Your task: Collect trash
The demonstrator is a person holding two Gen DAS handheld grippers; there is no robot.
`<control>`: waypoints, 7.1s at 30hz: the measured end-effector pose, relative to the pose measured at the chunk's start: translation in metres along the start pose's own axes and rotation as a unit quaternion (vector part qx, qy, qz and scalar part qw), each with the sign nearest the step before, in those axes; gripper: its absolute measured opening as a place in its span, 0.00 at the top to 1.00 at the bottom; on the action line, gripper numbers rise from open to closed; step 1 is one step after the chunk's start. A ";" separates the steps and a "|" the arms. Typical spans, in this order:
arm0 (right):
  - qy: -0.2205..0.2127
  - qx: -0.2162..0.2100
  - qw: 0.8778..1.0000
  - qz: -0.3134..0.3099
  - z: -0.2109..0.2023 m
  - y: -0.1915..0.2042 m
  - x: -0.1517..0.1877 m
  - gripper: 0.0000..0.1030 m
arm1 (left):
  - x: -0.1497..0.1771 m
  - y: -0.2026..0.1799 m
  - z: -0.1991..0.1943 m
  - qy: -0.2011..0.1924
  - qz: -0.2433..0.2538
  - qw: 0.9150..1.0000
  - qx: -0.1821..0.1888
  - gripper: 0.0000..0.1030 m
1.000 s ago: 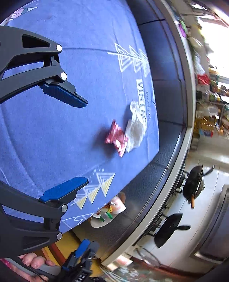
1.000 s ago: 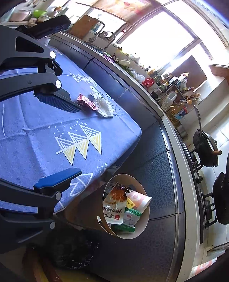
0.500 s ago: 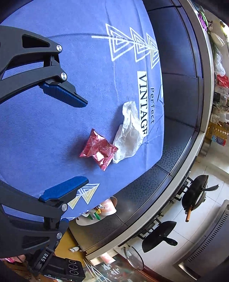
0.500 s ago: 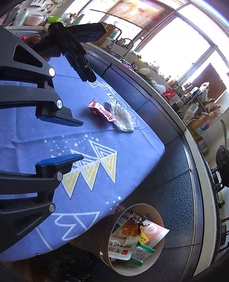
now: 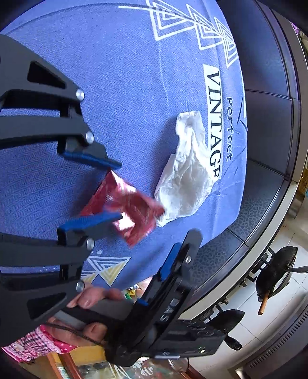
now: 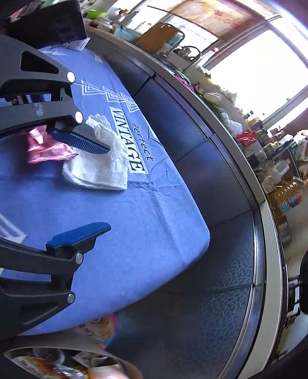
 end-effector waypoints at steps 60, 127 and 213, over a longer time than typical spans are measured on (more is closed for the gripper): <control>-0.183 0.151 0.963 0.130 -0.224 -0.265 0.049 0.32 | -0.037 -0.270 0.160 0.056 0.191 0.980 0.004 0.40; -0.193 0.061 0.956 0.212 -0.313 -0.080 0.155 0.05 | 0.082 -0.187 -0.134 -0.121 0.228 0.955 -0.145 0.06; -0.162 0.059 0.967 0.187 -0.303 -0.067 0.153 0.04 | 0.079 -0.159 -0.145 -0.120 0.205 0.959 -0.155 0.06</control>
Point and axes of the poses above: each gripper's, at about its wrist camera, not at the fingertips, and z roughly the way its jaws point, y to its left, x to its underside, the point moved 8 cm from there along z, roughly the way its jaws point, and after that the axes turned 7 degrees about z, right-handed, at the moved point
